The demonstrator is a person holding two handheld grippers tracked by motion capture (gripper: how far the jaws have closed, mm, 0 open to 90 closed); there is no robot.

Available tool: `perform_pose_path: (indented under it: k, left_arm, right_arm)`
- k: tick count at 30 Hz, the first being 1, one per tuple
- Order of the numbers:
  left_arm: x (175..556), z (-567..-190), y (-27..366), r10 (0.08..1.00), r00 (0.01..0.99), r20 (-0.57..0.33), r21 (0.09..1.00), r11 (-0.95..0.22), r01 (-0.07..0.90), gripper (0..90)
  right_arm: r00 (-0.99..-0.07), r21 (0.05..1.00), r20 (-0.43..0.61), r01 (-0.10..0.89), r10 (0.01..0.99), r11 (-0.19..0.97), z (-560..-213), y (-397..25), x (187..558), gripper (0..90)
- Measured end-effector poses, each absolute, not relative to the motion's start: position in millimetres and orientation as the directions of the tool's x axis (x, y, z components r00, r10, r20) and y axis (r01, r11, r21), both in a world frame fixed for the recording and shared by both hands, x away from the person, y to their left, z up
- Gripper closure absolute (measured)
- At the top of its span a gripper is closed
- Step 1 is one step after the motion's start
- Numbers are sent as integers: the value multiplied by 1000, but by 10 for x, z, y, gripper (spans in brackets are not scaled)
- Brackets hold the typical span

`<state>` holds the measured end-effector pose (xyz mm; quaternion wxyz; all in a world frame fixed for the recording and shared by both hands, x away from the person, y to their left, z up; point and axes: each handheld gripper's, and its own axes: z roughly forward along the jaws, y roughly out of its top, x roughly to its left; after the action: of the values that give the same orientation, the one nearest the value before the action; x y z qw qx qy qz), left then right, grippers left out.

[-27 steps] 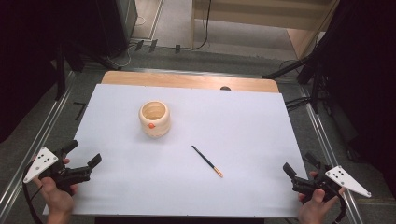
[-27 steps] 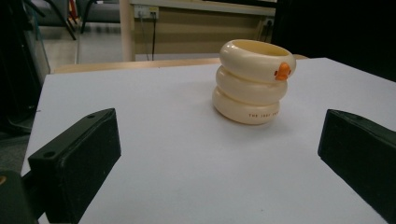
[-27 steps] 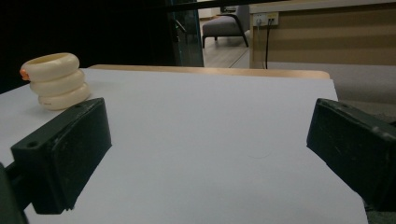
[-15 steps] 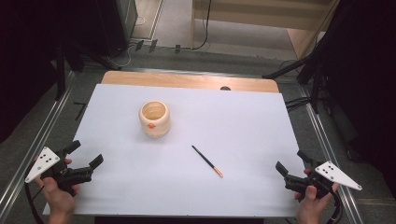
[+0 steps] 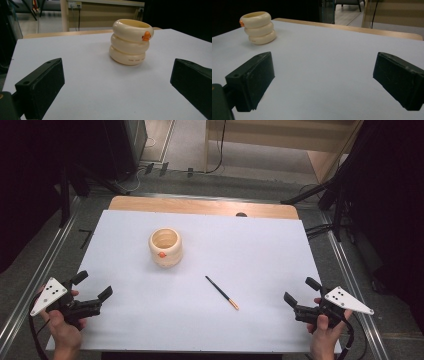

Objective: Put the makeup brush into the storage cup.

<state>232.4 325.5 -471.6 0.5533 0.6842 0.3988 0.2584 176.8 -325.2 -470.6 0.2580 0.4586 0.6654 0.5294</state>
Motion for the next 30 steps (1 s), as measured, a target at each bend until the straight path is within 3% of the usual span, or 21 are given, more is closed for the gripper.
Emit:
perform_pose_path:
  k: [3, 30]
  left_arm:
    - [2318, -4717, 3250, 826, 557, -90, 962, -72, 262, 0]
    - [2314, -4715, 3268, 827, 554, -100, 963, -61, 264, 0]
  right_arm:
    - [-477, 936, 143, 350, 867, 38, -4673, -3188, 1840, 0]
    - [-598, 872, 160, 458, 785, 171, -4485, -2688, 2277, 0]
